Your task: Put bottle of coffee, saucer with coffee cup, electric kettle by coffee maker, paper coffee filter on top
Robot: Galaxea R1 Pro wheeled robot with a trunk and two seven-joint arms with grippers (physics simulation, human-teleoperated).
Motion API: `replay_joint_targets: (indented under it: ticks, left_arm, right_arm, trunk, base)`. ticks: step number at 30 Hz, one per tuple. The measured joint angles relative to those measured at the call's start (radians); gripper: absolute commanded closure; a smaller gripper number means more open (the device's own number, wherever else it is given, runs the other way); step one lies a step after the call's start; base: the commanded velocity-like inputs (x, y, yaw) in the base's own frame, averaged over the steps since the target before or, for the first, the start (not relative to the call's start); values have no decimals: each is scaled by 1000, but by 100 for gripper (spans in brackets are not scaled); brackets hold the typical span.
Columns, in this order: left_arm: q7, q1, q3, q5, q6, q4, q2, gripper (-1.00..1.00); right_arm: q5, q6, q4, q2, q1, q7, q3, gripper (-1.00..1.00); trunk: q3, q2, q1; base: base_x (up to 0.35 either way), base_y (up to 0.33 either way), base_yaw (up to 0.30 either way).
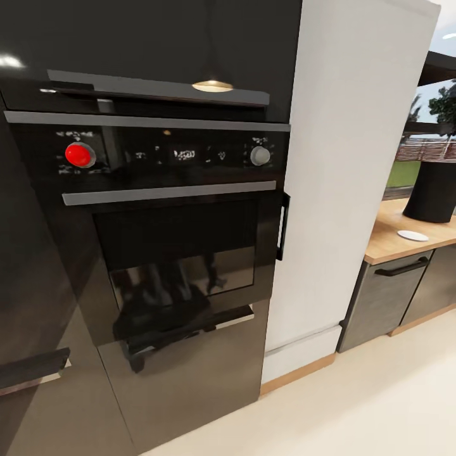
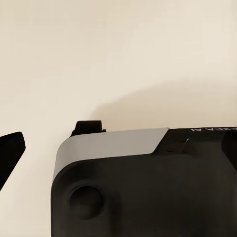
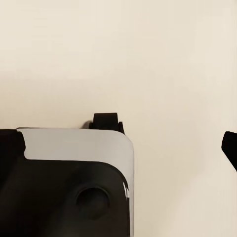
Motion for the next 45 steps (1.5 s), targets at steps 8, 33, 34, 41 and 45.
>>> replay_joint_targets:
  ticks: [8,33,34,41,45]
  left_arm:
    - [0,0,0,0,0,0,0,-100]
    - [1,0,8,-1,-3,-126,-9,-100]
    - [1,0,8,-1,-3,-126,-10,-100]
    - [1,0,8,-1,-4,-125,-9,-100]
    - [1,0,8,-1,-4,-125,-9,-100]
  right_arm:
    - [0,0,0,0,0,0,0,-100]
    - [11,-189,-136,-4,-60,-3,2,-100]
    - [11,-189,-136,-4,-60,-3,2,-100]
    - [11,-190,-136,-4,-60,-2,2,-100]
    - [11,-190,-136,-4,-60,-2,2,-100]
  trunk:
    - [0,0,0]
    - [0,0,0]
    - [0,0,0]
    - [0,0,0]
    - [0,0,0]
  base:
    - [0,0,0]
    - [0,0,-46]
    - [0,0,-233]
    - [0,0,-243]
    - [8,-2,-244]
